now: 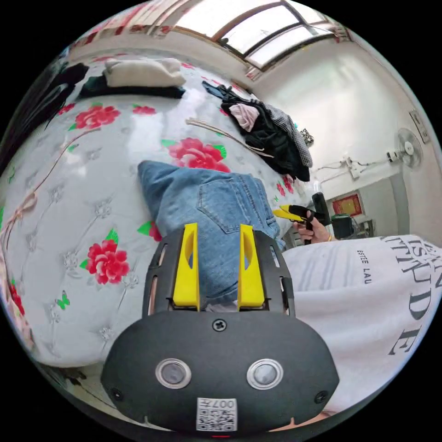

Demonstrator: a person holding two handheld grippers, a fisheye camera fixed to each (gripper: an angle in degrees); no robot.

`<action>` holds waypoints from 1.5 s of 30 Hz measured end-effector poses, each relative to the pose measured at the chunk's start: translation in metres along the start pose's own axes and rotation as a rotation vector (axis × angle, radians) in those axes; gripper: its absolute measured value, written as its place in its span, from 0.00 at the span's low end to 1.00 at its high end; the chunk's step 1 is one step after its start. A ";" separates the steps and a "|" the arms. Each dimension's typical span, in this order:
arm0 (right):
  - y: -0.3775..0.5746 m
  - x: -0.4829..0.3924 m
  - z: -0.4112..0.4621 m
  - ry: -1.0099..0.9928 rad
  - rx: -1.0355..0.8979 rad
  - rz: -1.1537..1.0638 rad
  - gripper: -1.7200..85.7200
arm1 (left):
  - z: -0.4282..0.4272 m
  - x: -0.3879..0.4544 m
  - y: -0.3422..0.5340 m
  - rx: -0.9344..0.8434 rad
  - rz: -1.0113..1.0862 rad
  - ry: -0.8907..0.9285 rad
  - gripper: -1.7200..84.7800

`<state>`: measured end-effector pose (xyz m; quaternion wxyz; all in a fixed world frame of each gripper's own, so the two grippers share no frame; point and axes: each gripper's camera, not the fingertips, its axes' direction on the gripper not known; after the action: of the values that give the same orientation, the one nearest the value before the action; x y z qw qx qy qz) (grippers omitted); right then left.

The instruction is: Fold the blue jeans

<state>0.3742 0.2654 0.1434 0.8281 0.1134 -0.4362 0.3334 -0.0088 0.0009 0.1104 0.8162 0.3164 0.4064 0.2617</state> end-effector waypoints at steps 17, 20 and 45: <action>-0.118 -0.092 0.047 -0.095 -0.147 -0.156 0.04 | 0.019 -0.058 -0.139 0.066 0.031 0.328 0.06; -0.190 -0.159 0.036 -0.158 -0.061 -0.289 0.04 | -0.043 -0.063 -0.227 0.181 0.124 0.300 0.06; -0.257 -0.098 -0.072 1.066 0.620 -0.082 0.14 | 0.176 -0.084 -0.152 -0.196 -0.091 -0.527 0.02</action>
<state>0.5491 0.0622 0.0486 0.8728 0.1832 0.1597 0.4232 0.1180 -0.2108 0.1241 0.9314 0.2743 0.1667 0.1714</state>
